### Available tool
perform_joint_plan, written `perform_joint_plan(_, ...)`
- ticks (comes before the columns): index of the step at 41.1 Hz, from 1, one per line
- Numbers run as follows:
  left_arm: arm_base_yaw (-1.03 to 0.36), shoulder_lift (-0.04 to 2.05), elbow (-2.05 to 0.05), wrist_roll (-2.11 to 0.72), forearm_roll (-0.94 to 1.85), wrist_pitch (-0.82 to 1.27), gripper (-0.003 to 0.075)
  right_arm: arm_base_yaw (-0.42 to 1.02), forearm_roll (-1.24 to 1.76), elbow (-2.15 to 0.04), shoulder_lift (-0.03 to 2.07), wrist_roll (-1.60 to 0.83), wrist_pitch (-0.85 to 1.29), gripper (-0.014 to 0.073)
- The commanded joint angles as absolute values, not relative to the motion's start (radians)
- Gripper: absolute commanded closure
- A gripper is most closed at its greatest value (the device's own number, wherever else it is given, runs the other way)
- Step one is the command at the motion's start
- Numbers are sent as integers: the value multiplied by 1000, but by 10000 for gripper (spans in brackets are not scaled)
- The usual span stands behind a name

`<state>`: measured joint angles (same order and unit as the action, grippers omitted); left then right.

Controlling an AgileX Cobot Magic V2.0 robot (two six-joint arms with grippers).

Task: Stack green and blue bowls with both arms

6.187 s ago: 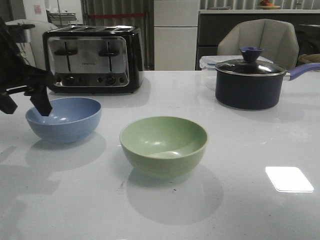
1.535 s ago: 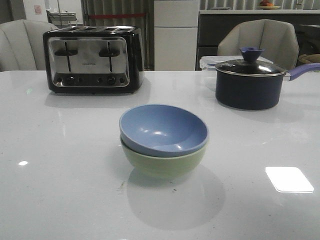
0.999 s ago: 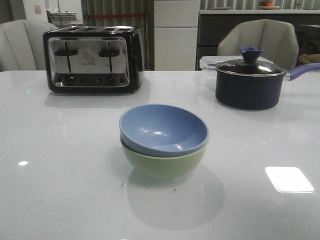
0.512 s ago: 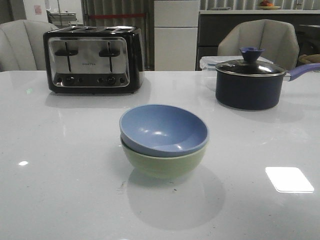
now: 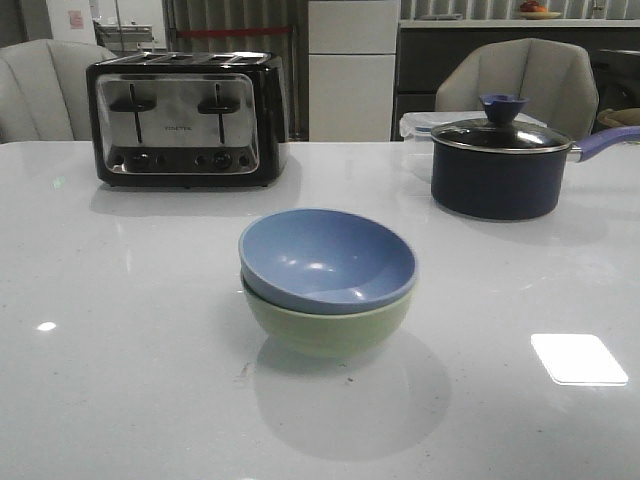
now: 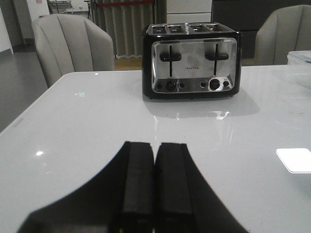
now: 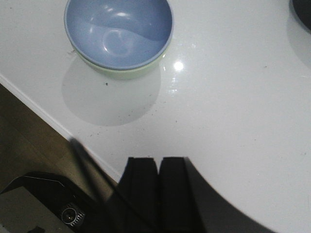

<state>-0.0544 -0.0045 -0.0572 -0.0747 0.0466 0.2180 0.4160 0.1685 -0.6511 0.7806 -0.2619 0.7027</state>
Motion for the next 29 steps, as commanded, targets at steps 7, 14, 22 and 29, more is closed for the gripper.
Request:
perform_joint_plan(7,-36,-26,9,19,20,9,627,413,167,-679,775,-276,648,566)
perform_joint_plan(14,-36,-26,8,18,20,-38,627,413,167,-679,775,-276,648,566)
perform_joint_plan(22,-36,-26,8,18,20,-64,627,413,167,-679,775,-276,648,566)
perform_joint_plan(29,-49,-26,8,18,20,-59,627,413,167,-679,775,-276,648,566)
